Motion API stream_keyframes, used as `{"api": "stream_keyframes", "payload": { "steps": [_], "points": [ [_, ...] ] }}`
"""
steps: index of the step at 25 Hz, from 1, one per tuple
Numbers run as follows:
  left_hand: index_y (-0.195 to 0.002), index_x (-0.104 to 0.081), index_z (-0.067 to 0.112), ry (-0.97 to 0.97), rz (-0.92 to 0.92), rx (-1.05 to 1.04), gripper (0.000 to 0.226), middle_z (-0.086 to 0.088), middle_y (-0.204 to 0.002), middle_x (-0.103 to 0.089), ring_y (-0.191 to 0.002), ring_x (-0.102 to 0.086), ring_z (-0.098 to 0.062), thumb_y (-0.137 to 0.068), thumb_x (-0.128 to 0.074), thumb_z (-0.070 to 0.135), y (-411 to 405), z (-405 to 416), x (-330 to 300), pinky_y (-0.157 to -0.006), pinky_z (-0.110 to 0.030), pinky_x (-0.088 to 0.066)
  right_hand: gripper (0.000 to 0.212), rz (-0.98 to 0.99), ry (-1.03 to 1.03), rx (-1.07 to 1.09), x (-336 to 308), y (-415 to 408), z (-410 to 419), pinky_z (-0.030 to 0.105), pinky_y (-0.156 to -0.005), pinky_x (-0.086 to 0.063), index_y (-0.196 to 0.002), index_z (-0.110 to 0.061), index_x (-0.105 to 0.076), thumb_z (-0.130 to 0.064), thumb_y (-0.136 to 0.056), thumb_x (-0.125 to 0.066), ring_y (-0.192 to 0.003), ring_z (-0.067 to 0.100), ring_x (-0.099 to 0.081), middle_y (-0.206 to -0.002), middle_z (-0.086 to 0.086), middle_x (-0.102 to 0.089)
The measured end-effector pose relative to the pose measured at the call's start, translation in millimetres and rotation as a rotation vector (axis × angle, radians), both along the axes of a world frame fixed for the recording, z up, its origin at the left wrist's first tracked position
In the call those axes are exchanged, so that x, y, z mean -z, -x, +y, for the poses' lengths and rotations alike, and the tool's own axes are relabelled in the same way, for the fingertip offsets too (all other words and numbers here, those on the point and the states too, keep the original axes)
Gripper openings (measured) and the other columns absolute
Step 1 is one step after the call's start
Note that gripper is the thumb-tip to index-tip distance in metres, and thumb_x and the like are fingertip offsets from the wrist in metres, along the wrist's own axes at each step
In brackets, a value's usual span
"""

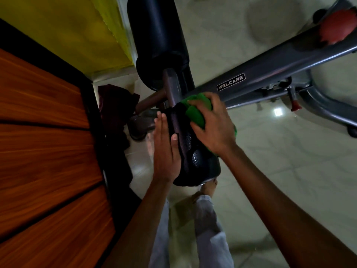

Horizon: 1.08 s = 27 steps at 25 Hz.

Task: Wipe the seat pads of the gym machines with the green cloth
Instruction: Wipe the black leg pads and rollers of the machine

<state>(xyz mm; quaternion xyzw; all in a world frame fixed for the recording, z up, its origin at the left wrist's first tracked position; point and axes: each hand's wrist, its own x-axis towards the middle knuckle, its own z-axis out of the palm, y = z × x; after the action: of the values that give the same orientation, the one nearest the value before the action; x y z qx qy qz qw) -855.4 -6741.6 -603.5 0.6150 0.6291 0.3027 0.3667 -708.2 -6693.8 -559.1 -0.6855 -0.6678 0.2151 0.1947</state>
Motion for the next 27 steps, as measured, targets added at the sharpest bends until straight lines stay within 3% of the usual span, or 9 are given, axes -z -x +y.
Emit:
{"api": "stream_keyframes", "payload": {
  "steps": [2, 5, 8, 11, 14, 18, 22, 24, 27],
  "points": [
    [-0.148, -0.007, 0.017, -0.001, -0.002, -0.007, 0.052, 0.003, -0.157, -0.008, -0.145, -0.003, -0.004, -0.101, -0.023, 0.032, 0, 1, 3, -0.117, -0.022, -0.002, 0.048, -0.07, -0.011, -0.009, 0, 8, -9, 0.042, -0.078, -0.052, -0.124, -0.023, -0.056, -0.035, -0.078, -0.06, -0.107, 0.033, -0.05, -0.134, 0.014, -0.043],
    [-0.15, -0.011, 0.012, -0.015, 0.019, 0.017, 0.055, -0.004, -0.159, -0.01, -0.147, -0.006, -0.012, -0.102, -0.02, 0.038, 5, -1, 4, -0.12, -0.037, -0.007, 0.05, -0.169, -0.039, -0.075, 1, 10, -63, 0.038, -0.074, -0.052, -0.124, -0.031, -0.051, -0.042, -0.076, -0.049, -0.104, 0.032, -0.053, -0.136, 0.012, -0.042],
    [-0.15, -0.013, 0.008, -0.019, -0.021, 0.013, 0.056, -0.009, -0.159, -0.012, -0.147, -0.007, -0.016, -0.103, -0.02, 0.038, 4, 1, 1, -0.118, -0.05, -0.014, 0.053, -0.053, 0.018, -0.029, -2, 8, -126, 0.04, -0.07, -0.056, -0.125, -0.035, -0.048, -0.041, -0.072, -0.051, -0.104, 0.026, -0.048, -0.137, 0.007, -0.038],
    [-0.15, -0.013, 0.009, -0.028, -0.047, 0.013, 0.055, -0.01, -0.159, -0.011, -0.147, -0.007, -0.018, -0.103, -0.022, 0.035, 2, 1, 1, -0.116, -0.055, -0.016, 0.047, -0.044, 0.004, 0.03, -2, 9, -114, 0.04, -0.063, -0.057, -0.118, -0.031, -0.051, -0.042, -0.072, -0.05, -0.102, 0.027, -0.05, -0.132, 0.007, -0.038],
    [-0.149, -0.011, 0.012, -0.026, -0.044, 0.015, 0.054, -0.008, -0.159, -0.01, -0.147, -0.006, -0.017, -0.103, -0.021, 0.038, 3, 2, 2, -0.117, -0.051, -0.015, 0.045, -0.055, -0.029, 0.066, 1, 16, -44, 0.038, -0.066, -0.054, -0.114, -0.023, -0.056, -0.043, -0.074, -0.047, -0.099, 0.035, -0.057, -0.129, 0.009, -0.04],
    [-0.15, -0.01, 0.015, -0.001, 0.0, -0.003, 0.053, 0.0, -0.159, -0.009, -0.147, -0.005, -0.012, -0.101, -0.025, 0.03, 0, 1, -5, -0.119, -0.05, -0.009, 0.041, 0.097, 0.042, 0.126, 6, 12, 40, 0.04, -0.08, -0.052, -0.121, -0.02, -0.057, -0.029, -0.082, -0.058, -0.108, 0.03, -0.052, -0.13, 0.009, -0.044],
    [-0.149, -0.017, 0.011, -0.046, 0.12, 0.041, 0.053, -0.001, -0.158, -0.012, -0.146, 0.0, -0.01, -0.1, -0.023, 0.031, -28, 8, -23, -0.119, -0.033, 0.001, 0.048, 0.221, -0.037, 0.155, 11, -10, 32, 0.034, -0.085, -0.049, -0.119, -0.017, -0.06, -0.035, -0.075, -0.054, -0.107, 0.027, -0.055, -0.125, 0.01, -0.048],
    [-0.149, -0.021, 0.009, -0.081, 0.194, 0.068, 0.053, -0.003, -0.158, -0.015, -0.146, -0.002, -0.012, -0.1, -0.023, 0.029, -30, 9, -18, -0.119, -0.034, 0.001, 0.051, 0.245, -0.038, 0.229, 12, -23, 15, 0.034, -0.084, -0.048, -0.118, -0.014, -0.062, -0.037, -0.073, -0.052, -0.105, 0.027, -0.056, -0.123, 0.012, -0.049],
    [-0.15, -0.013, 0.015, -0.047, 0.122, 0.057, 0.053, 0.001, -0.158, -0.011, -0.147, -0.005, -0.012, -0.101, -0.022, 0.03, -4, 4, 0, -0.119, -0.043, -0.005, 0.054, 0.262, -0.023, 0.295, 10, -32, 4, 0.032, -0.082, -0.048, -0.117, -0.013, -0.062, -0.04, -0.072, -0.049, -0.103, 0.026, -0.057, -0.122, 0.012, -0.05]
  ]
}}
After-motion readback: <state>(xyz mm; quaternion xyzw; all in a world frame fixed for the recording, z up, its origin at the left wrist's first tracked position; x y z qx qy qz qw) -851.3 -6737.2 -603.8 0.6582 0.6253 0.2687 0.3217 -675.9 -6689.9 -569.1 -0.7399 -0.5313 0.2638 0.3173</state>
